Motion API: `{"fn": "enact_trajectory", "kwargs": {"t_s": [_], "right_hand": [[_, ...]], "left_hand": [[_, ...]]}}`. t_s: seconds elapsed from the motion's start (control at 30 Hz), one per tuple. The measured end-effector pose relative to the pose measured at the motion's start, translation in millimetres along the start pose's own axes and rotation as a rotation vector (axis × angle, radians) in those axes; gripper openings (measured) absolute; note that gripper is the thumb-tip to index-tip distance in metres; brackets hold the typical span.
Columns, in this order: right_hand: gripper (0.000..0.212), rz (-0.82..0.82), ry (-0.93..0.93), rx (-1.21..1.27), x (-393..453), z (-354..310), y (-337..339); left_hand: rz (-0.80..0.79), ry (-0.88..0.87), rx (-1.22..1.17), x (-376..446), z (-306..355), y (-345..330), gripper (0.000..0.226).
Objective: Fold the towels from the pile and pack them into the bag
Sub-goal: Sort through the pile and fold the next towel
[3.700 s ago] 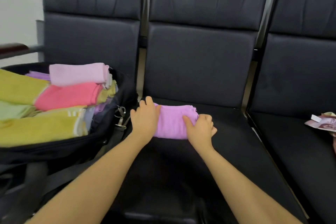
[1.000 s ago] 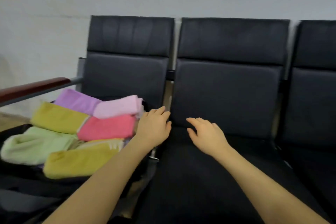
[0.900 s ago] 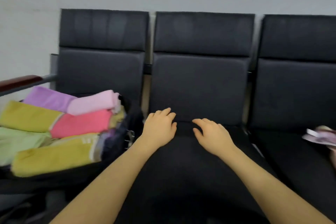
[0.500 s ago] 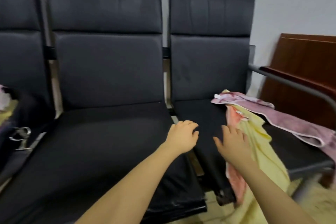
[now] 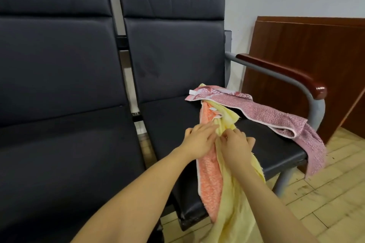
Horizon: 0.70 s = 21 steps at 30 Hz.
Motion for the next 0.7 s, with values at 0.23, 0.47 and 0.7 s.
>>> {"fn": "enact_trajectory", "kwargs": {"t_s": [0.23, 0.47, 0.7], "right_hand": [[0.024, 0.453, 0.089, 0.437, 12.8, -13.3, 27.9], [0.016, 0.637, 0.210, 0.816, 18.4, -45.7, 85.9], [0.013, 0.491, 0.275, 0.864, 13.0, -106.6, 121.3]], "left_hand": [[0.126, -0.015, -0.328, 14.7, 7.8, 34.5, 0.041], [0.126, -0.105, -0.673, 0.8, 43.7, 89.2, 0.029], [0.558, -0.112, -0.736, -54.3, 52.0, 173.6, 0.019]]}}
Point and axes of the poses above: each hand's wrist, its own x-axis towards the middle knuckle, its own y-axis out of the back of the hand, z = x × y, the point moved 2 cm from there along x, towards the middle knuckle, and after that the axes turned 1 degree about -x, right-handed, at the moved point
